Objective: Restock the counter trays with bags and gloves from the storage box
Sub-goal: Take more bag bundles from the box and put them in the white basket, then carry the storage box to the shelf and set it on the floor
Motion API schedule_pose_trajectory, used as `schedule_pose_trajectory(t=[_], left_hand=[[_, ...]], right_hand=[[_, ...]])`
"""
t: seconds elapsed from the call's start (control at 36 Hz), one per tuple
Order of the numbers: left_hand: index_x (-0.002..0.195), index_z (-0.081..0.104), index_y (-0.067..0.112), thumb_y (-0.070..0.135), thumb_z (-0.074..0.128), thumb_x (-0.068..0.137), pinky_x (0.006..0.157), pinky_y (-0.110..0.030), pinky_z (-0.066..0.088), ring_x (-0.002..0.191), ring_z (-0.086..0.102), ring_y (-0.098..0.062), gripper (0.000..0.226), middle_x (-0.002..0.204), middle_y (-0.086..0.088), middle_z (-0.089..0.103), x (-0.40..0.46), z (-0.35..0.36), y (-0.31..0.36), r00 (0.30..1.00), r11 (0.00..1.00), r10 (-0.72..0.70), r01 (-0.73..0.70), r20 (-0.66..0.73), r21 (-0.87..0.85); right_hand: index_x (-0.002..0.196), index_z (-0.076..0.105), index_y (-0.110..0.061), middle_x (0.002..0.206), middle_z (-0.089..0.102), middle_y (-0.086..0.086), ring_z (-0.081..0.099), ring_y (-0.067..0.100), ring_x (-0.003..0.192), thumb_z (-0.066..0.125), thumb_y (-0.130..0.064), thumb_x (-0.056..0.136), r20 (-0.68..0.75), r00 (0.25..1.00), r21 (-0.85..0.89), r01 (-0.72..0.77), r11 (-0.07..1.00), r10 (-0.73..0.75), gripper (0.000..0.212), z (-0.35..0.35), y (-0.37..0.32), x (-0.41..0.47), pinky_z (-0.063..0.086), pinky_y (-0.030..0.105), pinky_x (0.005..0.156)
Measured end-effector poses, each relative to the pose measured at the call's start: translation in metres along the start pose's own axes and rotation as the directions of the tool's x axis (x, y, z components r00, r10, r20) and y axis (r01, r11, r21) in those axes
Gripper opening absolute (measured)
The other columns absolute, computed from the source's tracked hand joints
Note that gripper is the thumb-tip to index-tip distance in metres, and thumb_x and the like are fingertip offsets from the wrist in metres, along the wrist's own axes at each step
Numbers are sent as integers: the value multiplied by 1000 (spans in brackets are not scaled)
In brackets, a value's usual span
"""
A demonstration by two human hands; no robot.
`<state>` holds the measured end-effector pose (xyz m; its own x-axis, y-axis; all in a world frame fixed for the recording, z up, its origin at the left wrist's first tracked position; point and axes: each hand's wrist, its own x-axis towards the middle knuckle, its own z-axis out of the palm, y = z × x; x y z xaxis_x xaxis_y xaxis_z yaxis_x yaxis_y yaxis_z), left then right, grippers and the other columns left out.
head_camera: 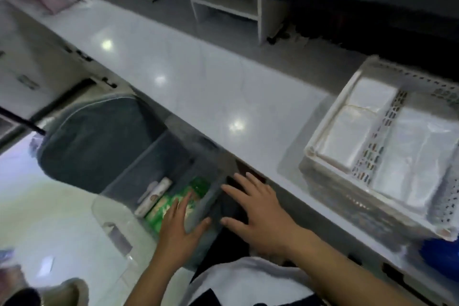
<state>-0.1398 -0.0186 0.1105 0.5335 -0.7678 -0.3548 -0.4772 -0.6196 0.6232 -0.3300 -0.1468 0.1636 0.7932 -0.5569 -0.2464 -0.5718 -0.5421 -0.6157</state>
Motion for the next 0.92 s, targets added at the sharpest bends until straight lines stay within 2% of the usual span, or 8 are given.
schedule_pose_trajectory(t=[0.19, 0.33, 0.44, 0.53, 0.61, 0.69, 0.81, 0.92], left_hand=[[153, 24, 33, 52, 65, 86, 118, -44, 25, 147, 22, -23, 81, 161, -1, 22, -29, -10, -75, 974, 965, -224, 218, -31, -147], [151, 33, 25, 38, 71, 86, 111, -38, 36, 136, 40, -21, 77, 151, -1, 40, -41, -24, -124, 942, 908, -327, 291, -77, -301], [145, 42, 19, 27, 77, 82, 104, -48, 45, 125, 53, -28, 72, 140, -7, 53, -41, -43, -175, 886, 772, -462, 382, -36, -508], [141, 42, 20, 24, 76, 79, 96, -36, 48, 117, 55, -25, 71, 136, -9, 54, -29, -56, -214, 828, 696, -559, 447, -34, -561], [147, 34, 20, 24, 76, 79, 86, -27, 40, 110, 48, -18, 80, 141, -9, 46, -8, -64, -249, 787, 622, -616, 503, 21, -600], [152, 23, 16, 25, 79, 78, 84, -27, 39, 121, 48, -23, 93, 149, -12, 38, 24, -66, -283, 755, 541, -652, 527, 69, -655], [155, 6, 16, 26, 81, 77, 97, -38, 40, 133, 42, -33, 109, 155, -16, 32, 59, -66, -313, 656, 329, -735, 569, 174, -754], [150, 20, 9, 20, 83, 74, 86, -32, 40, 110, 52, -28, 99, 143, -18, 45, 80, -63, -321, 653, 244, -726, 539, 216, -806]], right_hand=[[153, 22, -37, 166, 8, -5, 1, 20, 152, 47, -65, 90, 190, 973, -63, -123, 990, 133, 73, 42, -2, 37, 11, 48, 122], [153, 29, -30, 164, 18, 3, 15, 23, 150, 52, -60, 91, 253, 940, -108, -208, 972, 230, 72, 70, -18, 57, 21, 44, 120], [151, 33, -27, 162, 21, 6, 21, 25, 149, 56, -54, 92, 318, 891, -167, -282, 945, 323, 69, 100, -35, 68, 25, 40, 119], [150, 36, -22, 162, 23, 8, 25, 26, 147, 59, -46, 93, 307, 873, -211, -327, 921, 380, 66, 123, -39, 79, 29, 40, 116], [147, 40, -12, 157, 33, 13, 32, 28, 144, 62, -36, 94, 337, 831, -259, -370, 892, 443, 62, 146, -33, 82, 33, 37, 113], [143, 44, -7, 149, 46, 15, 43, 31, 135, 59, -34, 96, 375, 773, -308, -417, 855, 512, 57, 164, -27, 75, 37, 34, 107], [145, 41, -12, 151, 42, 14, 44, 29, 135, 61, -39, 93, 350, 721, -375, -477, 795, 598, 62, 173, -31, 60, 37, 32, 106], [146, 42, -15, 149, 45, 14, 48, 30, 131, 64, -37, 92, 304, 723, -337, -528, 780, 621, 63, 168, -44, 55, 39, 28, 100]])
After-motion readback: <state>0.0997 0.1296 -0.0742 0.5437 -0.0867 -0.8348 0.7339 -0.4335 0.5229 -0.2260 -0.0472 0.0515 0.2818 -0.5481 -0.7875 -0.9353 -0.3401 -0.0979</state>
